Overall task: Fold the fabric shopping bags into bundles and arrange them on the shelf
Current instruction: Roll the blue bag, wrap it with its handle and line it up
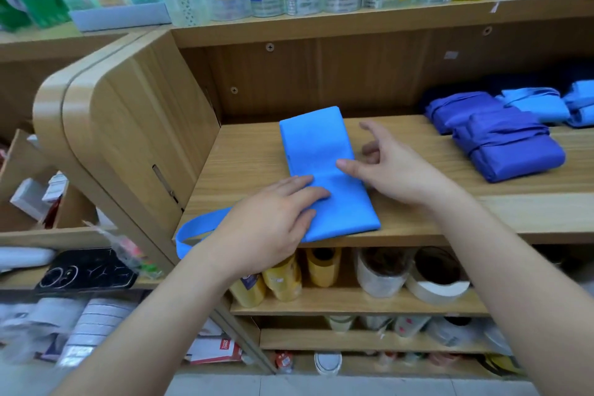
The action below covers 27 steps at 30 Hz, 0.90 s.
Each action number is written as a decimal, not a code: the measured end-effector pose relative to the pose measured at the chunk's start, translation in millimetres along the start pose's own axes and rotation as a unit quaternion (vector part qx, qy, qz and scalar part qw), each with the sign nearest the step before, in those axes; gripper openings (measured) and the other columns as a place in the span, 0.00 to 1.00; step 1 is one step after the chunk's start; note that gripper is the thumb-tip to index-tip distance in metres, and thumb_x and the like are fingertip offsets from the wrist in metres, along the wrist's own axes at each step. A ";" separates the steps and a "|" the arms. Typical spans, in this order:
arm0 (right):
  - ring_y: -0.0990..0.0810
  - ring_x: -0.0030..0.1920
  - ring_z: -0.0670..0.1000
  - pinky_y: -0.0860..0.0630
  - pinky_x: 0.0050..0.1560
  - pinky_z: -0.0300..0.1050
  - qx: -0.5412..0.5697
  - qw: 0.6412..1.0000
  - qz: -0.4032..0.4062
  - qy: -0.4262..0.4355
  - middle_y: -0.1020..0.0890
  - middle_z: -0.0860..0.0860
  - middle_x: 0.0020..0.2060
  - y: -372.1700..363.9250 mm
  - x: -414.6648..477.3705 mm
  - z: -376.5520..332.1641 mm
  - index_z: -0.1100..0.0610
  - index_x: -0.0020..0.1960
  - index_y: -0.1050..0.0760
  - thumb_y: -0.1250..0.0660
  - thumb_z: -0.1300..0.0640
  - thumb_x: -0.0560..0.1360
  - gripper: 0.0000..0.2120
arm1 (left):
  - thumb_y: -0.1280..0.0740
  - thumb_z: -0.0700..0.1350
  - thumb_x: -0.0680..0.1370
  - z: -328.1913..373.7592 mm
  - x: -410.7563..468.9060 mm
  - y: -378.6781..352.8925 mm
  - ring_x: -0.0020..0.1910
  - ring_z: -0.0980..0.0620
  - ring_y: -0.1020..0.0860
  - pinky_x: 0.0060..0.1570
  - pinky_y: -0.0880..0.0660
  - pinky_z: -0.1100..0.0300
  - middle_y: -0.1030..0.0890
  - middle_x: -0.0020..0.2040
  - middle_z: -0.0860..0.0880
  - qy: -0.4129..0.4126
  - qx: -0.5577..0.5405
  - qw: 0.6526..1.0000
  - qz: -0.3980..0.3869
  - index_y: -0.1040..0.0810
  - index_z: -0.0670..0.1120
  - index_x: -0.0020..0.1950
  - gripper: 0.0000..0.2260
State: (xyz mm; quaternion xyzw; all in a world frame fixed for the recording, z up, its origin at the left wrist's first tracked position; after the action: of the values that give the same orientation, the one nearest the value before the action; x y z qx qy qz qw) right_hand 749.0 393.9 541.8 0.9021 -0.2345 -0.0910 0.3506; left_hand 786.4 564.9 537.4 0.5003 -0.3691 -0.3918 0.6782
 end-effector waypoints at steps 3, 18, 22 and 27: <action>0.20 0.58 0.50 0.24 0.61 0.47 0.145 0.988 -0.048 -0.009 0.21 0.53 0.60 -9.7 23.4 -9.4 0.45 0.79 0.53 0.24 0.44 0.68 0.50 | 0.48 0.55 0.79 5.3 -11.9 -0.8 0.75 0.58 0.41 0.67 0.49 0.72 0.37 0.77 0.56 -0.020 -0.015 1.000 -0.010 0.32 0.60 0.72 0.21; 0.19 0.41 0.48 0.21 0.44 0.44 0.326 0.945 -0.006 0.014 0.18 0.51 0.41 -16.5 31.3 -17.1 0.51 0.47 0.20 0.30 0.64 0.76 0.08 | 0.35 0.49 0.75 1.8 -17.5 16.5 0.61 0.61 0.26 0.61 0.31 0.67 0.22 0.61 0.60 -0.059 -0.109 0.986 0.107 0.21 0.54 0.63 0.16; 0.17 0.46 0.51 0.19 0.47 0.48 0.364 0.931 -0.025 -0.014 0.17 0.54 0.48 -16.4 21.8 -15.9 0.52 0.49 0.19 0.33 0.62 0.78 0.07 | 0.33 0.52 0.78 -19.5 -1.0 20.7 0.46 0.59 0.23 0.45 0.28 0.65 0.20 0.44 0.57 0.036 -0.212 0.969 0.126 0.24 0.65 0.48 0.06; 0.20 0.44 0.50 0.23 0.45 0.43 0.420 0.907 -0.018 -0.038 0.17 0.54 0.46 -12.0 9.9 -18.4 0.54 0.51 0.18 0.38 0.50 0.81 0.12 | 0.38 0.58 0.79 -22.0 15.4 22.8 0.40 0.55 0.23 0.40 0.26 0.56 0.21 0.38 0.52 0.121 -0.192 0.964 0.137 0.24 0.50 0.47 0.12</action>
State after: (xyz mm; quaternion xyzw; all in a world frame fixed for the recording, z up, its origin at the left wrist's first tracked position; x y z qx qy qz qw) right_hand 768.0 407.7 547.3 0.9658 -0.2481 -0.0243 -0.0715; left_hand 816.3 564.0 556.1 0.3492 -0.2670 -0.2947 0.8485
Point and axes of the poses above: each hand's wrist, its own x-axis towards the middle knuckle, its own y-axis out of the back of the hand, z = x × y, the point moved 9 cm from there along x, towards the middle knuckle
